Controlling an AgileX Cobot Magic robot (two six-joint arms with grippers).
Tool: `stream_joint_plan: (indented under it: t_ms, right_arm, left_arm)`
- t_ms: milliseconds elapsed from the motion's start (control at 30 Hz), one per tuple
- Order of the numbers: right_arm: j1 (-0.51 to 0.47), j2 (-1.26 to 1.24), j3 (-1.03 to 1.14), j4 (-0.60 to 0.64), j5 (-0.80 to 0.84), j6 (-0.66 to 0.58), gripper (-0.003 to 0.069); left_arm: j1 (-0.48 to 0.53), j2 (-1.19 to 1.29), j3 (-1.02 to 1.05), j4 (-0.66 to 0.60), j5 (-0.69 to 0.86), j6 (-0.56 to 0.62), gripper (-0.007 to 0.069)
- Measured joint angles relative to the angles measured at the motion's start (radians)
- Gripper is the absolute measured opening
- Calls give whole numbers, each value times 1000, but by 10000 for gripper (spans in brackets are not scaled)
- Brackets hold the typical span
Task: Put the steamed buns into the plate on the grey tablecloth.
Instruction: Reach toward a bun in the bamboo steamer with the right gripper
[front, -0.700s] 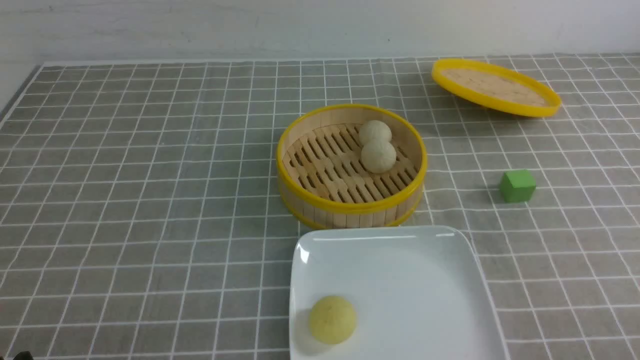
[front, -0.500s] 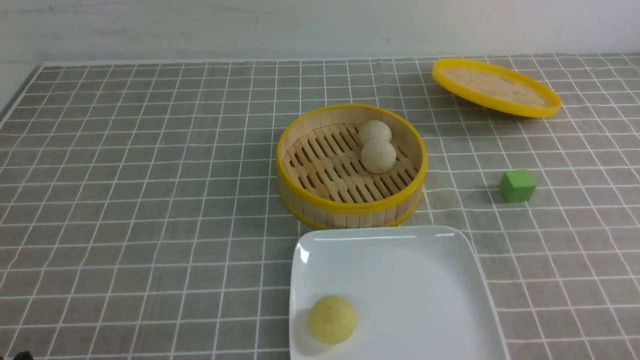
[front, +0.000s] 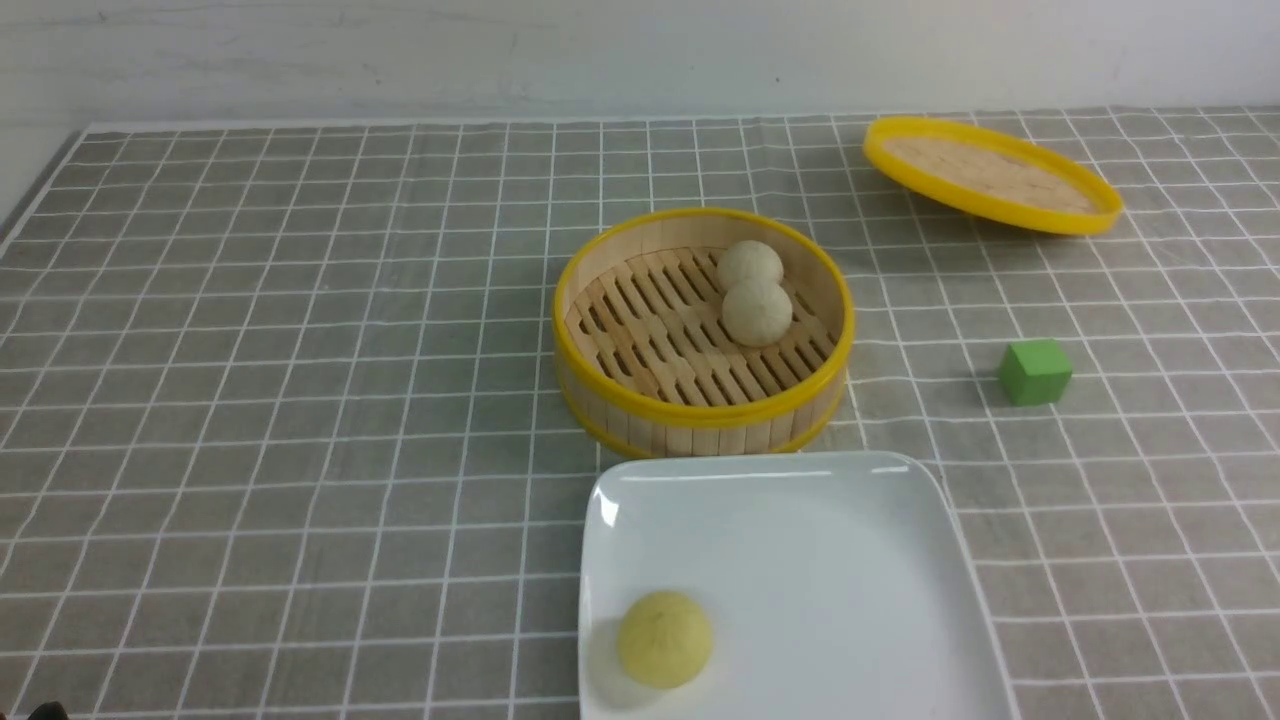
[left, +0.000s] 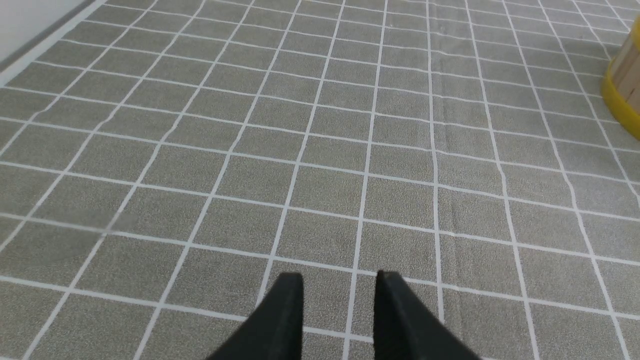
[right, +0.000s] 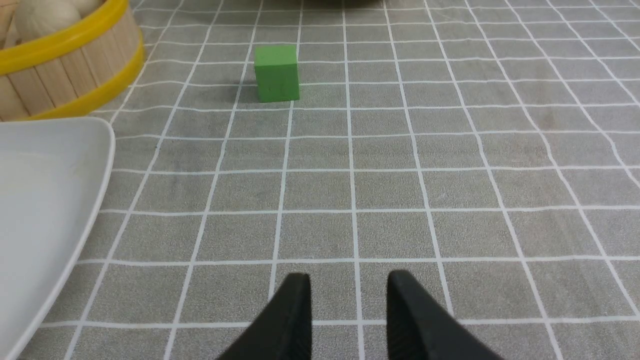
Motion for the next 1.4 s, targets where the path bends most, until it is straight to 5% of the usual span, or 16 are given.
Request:
stream_joint_plan:
  t_ms: [633, 867, 1033, 1167, 1267, 1400]
  right_arm:
    - [0, 0, 1, -6, -15, 18, 239]
    - [0, 0, 4, 447, -65, 423, 239]
    - [0, 0, 4, 575, -97, 524, 239]
    - [0, 0, -43, 544, -175, 469, 207]
    - [0, 60, -194, 453, -222, 336, 114]
    - [0, 265, -431, 283, -29, 171, 1]
  left_arm:
    - [0, 0, 0, 0, 0, 0, 237]
    - [0, 0, 0, 0, 0, 0, 239]
    - [0, 0, 0, 0, 0, 0, 239]
    - [0, 0, 0, 0, 0, 0, 239]
    - [0, 0, 0, 0, 0, 0, 239]
    - [0, 0, 0, 0, 0, 0, 239]
